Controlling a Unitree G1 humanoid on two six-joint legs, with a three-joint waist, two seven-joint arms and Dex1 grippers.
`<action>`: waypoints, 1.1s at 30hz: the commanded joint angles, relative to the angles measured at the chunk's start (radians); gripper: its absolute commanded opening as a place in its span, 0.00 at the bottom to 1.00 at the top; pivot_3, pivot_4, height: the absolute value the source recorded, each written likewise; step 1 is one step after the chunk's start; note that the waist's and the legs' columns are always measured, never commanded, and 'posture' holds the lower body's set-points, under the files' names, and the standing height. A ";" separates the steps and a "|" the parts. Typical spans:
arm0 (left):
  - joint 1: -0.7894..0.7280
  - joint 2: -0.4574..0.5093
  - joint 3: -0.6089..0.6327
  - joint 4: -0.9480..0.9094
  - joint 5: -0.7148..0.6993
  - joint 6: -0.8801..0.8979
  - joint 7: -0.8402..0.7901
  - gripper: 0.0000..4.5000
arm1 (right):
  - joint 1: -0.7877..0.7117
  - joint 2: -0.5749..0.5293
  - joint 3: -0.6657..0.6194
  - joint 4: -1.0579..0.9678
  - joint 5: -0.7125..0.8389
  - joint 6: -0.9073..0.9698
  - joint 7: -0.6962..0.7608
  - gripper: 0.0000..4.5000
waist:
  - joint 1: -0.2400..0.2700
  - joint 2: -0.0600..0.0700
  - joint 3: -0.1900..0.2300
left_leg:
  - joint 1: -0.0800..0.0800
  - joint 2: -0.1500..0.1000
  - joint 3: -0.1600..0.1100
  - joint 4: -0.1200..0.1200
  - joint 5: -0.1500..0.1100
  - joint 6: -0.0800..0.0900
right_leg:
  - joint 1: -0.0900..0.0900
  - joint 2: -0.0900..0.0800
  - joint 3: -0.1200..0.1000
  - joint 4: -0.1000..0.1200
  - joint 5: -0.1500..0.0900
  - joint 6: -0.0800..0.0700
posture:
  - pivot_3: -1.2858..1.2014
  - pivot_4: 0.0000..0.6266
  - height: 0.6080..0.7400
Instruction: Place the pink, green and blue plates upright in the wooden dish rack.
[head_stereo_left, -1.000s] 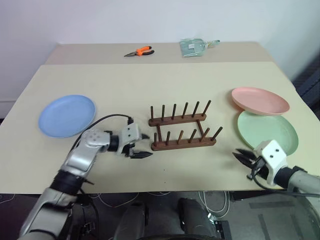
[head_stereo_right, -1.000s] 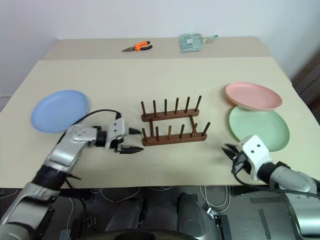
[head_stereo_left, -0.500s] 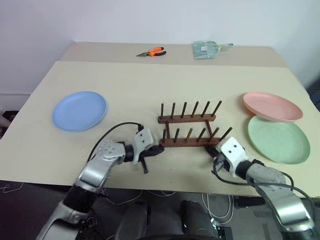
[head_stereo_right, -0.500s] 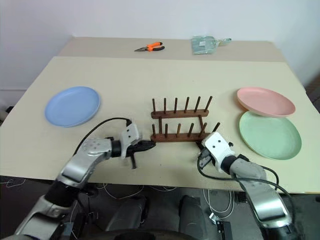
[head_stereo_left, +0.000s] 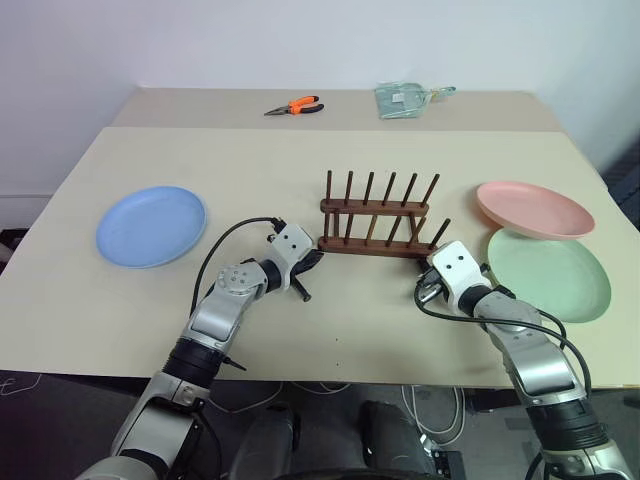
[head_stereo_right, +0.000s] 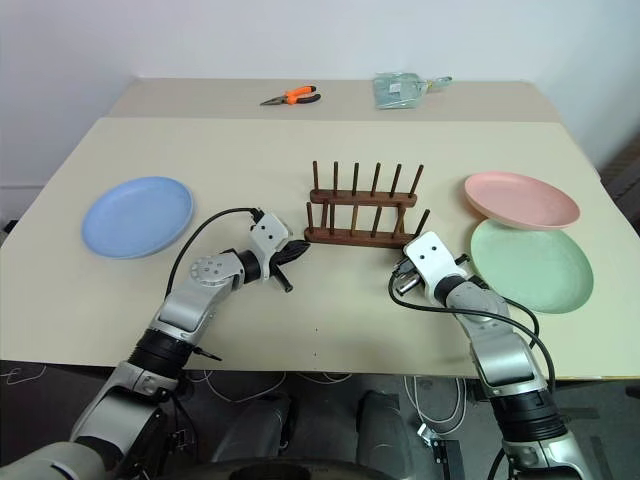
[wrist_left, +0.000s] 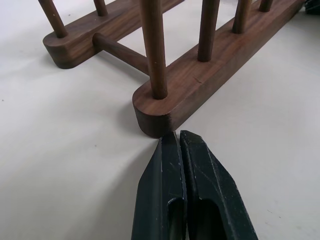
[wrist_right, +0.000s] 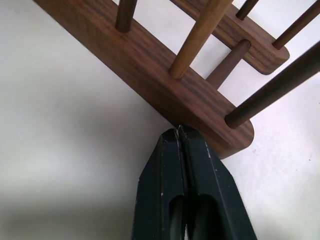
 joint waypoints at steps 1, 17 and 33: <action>0.034 0.031 -0.011 0.004 0.031 0.015 -0.009 0.00 | 0.054 -0.083 -0.049 -0.081 0.014 -0.047 0.080 0.39 | 0.000 0.000 0.000 | 0.000 0.000 0.000 0.000 0.000 0.000 | 0.000 0.000 0.000 0.000 0.000 0.000 | 0.52 0.24 1.00; 0.110 0.146 0.005 -0.452 -0.252 0.183 -0.318 0.00 | -0.184 -0.453 -0.020 0.423 -0.386 -0.389 -0.036 0.87 | -0.006 0.001 0.003 | -0.003 0.000 0.004 -0.001 0.000 0.000 | -0.003 -0.002 0.001 -0.002 0.000 -0.006 | 0.52 0.24 1.00; 0.171 0.208 0.047 -0.512 -0.265 0.206 -0.267 0.00 | -0.216 -0.315 -0.214 0.144 -0.030 -0.358 0.009 0.01 | -0.025 0.002 0.004 | -0.003 0.000 0.003 -0.001 0.000 0.001 | -0.003 -0.001 0.002 -0.001 0.000 -0.006 | 0.52 0.24 1.00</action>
